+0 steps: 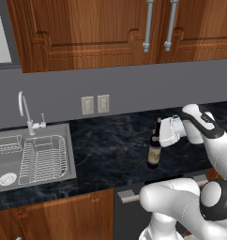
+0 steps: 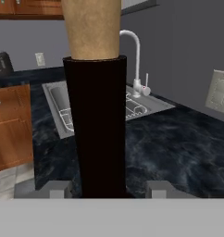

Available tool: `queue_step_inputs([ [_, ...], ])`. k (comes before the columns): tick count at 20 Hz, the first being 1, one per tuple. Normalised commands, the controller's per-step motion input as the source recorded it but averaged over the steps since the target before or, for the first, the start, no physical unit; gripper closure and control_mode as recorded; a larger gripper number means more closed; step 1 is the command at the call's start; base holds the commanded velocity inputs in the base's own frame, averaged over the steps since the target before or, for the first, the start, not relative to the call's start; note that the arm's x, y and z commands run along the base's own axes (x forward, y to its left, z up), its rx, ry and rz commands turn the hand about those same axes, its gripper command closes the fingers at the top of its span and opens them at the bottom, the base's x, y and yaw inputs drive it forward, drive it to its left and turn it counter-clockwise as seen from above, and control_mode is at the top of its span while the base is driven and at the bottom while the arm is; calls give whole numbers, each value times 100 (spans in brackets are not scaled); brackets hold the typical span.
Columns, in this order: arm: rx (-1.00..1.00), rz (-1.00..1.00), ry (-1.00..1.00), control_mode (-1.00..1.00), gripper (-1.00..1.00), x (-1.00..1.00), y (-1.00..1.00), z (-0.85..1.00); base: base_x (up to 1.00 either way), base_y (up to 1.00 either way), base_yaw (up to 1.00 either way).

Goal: There is a wine glass and glass cup on the dining counter. Place the wine bottle next to the wine glass and the juice bottle next to the glass cup.

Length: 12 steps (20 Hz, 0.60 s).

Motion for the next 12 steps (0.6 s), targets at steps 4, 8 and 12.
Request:
queue_step_inputs([
  [4, 3, 0, 1, -100, 100, 0, 0, 4, 0, 0, 0],
  [8, 3, 0, 4, -100, 100, 0, 0, 17, 0, 0, 0],
  [12, 0, 0, 0, -100, 100, -21, -4, 42, 0, 0, 0],
])
